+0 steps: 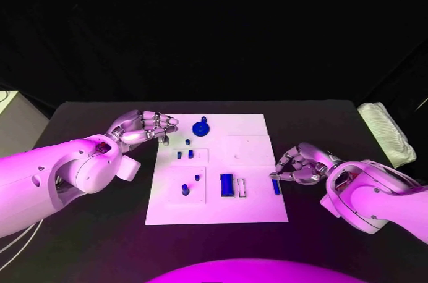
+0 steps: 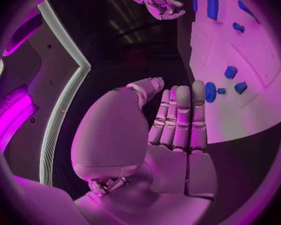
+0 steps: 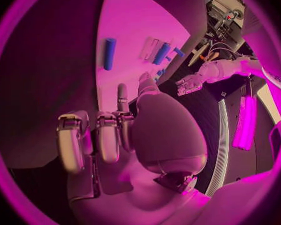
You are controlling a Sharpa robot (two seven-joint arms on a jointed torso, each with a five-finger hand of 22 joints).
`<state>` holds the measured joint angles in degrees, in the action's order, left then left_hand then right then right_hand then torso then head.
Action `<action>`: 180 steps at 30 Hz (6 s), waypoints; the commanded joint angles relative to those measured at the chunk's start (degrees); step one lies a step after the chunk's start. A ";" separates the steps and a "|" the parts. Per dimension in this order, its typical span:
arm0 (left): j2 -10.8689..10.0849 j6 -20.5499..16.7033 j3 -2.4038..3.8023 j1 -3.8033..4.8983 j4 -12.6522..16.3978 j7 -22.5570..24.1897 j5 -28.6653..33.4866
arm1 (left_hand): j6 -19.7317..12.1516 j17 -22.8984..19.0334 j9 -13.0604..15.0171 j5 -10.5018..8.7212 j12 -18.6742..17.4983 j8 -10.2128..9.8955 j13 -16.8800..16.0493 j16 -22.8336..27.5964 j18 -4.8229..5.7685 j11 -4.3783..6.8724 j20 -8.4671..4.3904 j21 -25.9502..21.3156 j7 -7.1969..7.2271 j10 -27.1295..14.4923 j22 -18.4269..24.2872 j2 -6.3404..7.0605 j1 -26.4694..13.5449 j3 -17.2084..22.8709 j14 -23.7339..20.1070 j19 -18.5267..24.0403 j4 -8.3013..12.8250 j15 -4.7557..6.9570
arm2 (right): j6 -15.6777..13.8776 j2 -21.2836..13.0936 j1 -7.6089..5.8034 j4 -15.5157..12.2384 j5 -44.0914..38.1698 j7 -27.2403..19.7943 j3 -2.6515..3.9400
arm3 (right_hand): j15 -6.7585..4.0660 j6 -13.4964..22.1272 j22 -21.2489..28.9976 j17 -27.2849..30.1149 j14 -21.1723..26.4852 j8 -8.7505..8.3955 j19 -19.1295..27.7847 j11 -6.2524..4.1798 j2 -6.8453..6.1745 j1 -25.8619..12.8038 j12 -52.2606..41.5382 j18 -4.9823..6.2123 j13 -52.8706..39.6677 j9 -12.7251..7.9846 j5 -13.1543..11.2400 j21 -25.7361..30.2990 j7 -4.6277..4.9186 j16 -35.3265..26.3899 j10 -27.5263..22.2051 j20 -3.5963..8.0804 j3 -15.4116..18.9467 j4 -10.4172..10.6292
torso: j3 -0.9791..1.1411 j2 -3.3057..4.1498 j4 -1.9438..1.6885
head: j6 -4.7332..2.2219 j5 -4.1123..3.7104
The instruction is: Assemble the parts on the task board
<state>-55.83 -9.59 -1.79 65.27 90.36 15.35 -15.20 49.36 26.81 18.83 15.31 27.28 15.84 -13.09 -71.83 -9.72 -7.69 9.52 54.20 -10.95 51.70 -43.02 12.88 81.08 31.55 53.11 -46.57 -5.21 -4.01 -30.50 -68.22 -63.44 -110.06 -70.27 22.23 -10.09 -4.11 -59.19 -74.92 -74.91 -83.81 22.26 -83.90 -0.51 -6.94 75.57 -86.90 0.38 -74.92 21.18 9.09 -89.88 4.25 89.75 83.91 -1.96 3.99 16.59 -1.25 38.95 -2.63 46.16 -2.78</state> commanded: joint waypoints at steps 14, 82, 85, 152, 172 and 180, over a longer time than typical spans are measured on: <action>0.14 0.52 0.03 -0.13 0.36 0.94 0.04 | -0.30 0.06 -0.07 0.26 0.35 0.27 0.02 -0.31 -0.75 -0.07 0.09 0.09 -0.09 -0.25 -0.07 0.12 0.15 -0.26 -0.37 -0.24 0.06 0.02 | 3.01 0.52 2.20 1.13 -9.17 7.25 -0.35 | 0.17 -1.41 -15.08 -15.09 -6.19 0.20 -6.10 0.20 -0.48 -0.62 -0.49 -0.38 -13.91 0.04 -0.23 -0.12 -0.27 0.25 5.11 -0.14 -0.37 0.16 | 0.01 0.06 -0.01 | 0.10 -1.11; -0.34 0.97 0.02 -0.15 0.80 0.05 -0.17 | -0.38 0.09 -0.15 0.29 0.56 0.39 0.06 -0.41 -0.78 -0.05 0.12 0.11 -0.07 -0.43 -0.15 0.02 0.20 -0.17 -0.39 -0.17 0.06 0.04 | -3.09 11.58 1.49 -0.12 6.14 11.30 -0.37 | -0.46 -3.50 -15.08 -15.09 -6.19 -1.47 -6.10 -0.49 -3.11 2.16 -0.76 -0.38 -14.12 -1.20 -0.28 -0.12 -0.96 0.25 5.30 0.51 -19.54 -0.10 | -0.11 0.08 -0.12 | 0.60 -0.85; -0.41 0.94 0.02 -0.14 0.86 0.04 -0.19 | -0.38 0.09 -0.15 0.29 0.56 0.39 0.06 -0.41 -0.78 -0.05 0.12 0.11 -0.07 -0.43 -0.15 0.02 0.20 -0.17 -0.39 -0.17 0.06 0.04 | -3.28 12.35 1.78 0.18 7.26 11.30 -0.37 | -0.45 -3.48 -15.08 -15.09 -6.19 -1.44 -6.10 -0.47 -3.18 1.39 -0.82 -0.38 -14.15 -1.15 -0.30 -0.12 -0.94 0.25 5.32 0.50 -19.68 -0.10 | -0.02 0.11 -0.06 | 0.71 -0.81; -0.47 1.18 0.02 -0.14 0.51 -0.80 -0.36 | -0.39 0.09 -0.19 0.31 0.68 0.49 0.09 -0.43 -0.78 -0.07 0.13 0.16 -0.09 -0.53 -0.22 -0.08 0.17 -0.11 -0.42 -0.14 0.01 0.02 | 4.32 12.92 2.36 2.61 6.21 8.61 -0.37 | -0.27 -2.79 -15.08 -15.09 -6.19 -0.41 -6.10 -0.28 -4.68 -8.09 -0.65 -0.38 -14.15 0.08 -0.35 -0.12 -0.78 0.25 5.30 0.28 -15.56 -0.38 | -0.04 0.07 -0.08 | 0.86 -0.34; -0.49 1.17 0.02 -0.14 0.50 -0.95 -0.38 | -0.39 0.09 -0.22 0.33 0.76 0.54 0.11 -0.44 -0.79 -0.07 0.13 0.19 -0.09 -0.56 -0.26 -0.25 0.24 0.01 -0.44 -0.14 0.02 0.03 | 0.79 15.31 2.50 5.89 4.46 9.07 -0.36 | -0.24 -2.65 -15.08 -15.09 -6.19 -0.34 -6.10 -0.22 -3.50 -7.15 -0.64 -0.38 -14.16 0.20 -0.45 -0.12 -0.69 0.25 5.30 0.28 -15.25 -0.10 | 0.00 0.01 0.00 | 1.04 -0.03; -0.41 1.16 0.02 -0.15 0.28 -0.88 -0.38 | -0.39 0.09 -0.22 0.33 0.76 0.54 0.11 -0.44 -0.79 -0.07 0.13 0.19 -0.09 -0.56 -0.26 -0.25 0.24 0.01 -0.44 -0.14 0.02 0.03 | -0.68 14.47 2.51 4.94 5.04 6.90 -0.33 | -0.20 -2.56 -15.08 -15.09 -6.19 -0.29 -6.10 -0.19 -3.88 -7.98 -0.49 -0.38 -14.10 0.27 -0.47 -0.12 -0.67 0.25 5.25 0.24 -13.79 0.04 | 0.00 -0.08 0.10 | 0.76 -0.16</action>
<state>-56.39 -9.26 -1.80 65.13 90.65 14.18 -15.46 49.36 26.82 18.70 15.31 27.75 16.06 -13.03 -72.06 -9.72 -7.89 9.52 54.20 -10.95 51.51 -43.22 12.88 81.08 31.54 53.12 -46.57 -5.21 -4.01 -30.07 -53.45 -61.07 -104.88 -65.06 30.71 -10.35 -4.31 -61.82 -74.91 -74.90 -84.02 21.72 -84.10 -0.72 -10.74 68.42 -87.66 0.38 -74.90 21.16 8.84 -89.88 3.88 89.75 84.13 -1.76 -10.11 16.65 -1.22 38.95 -2.57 47.06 -2.85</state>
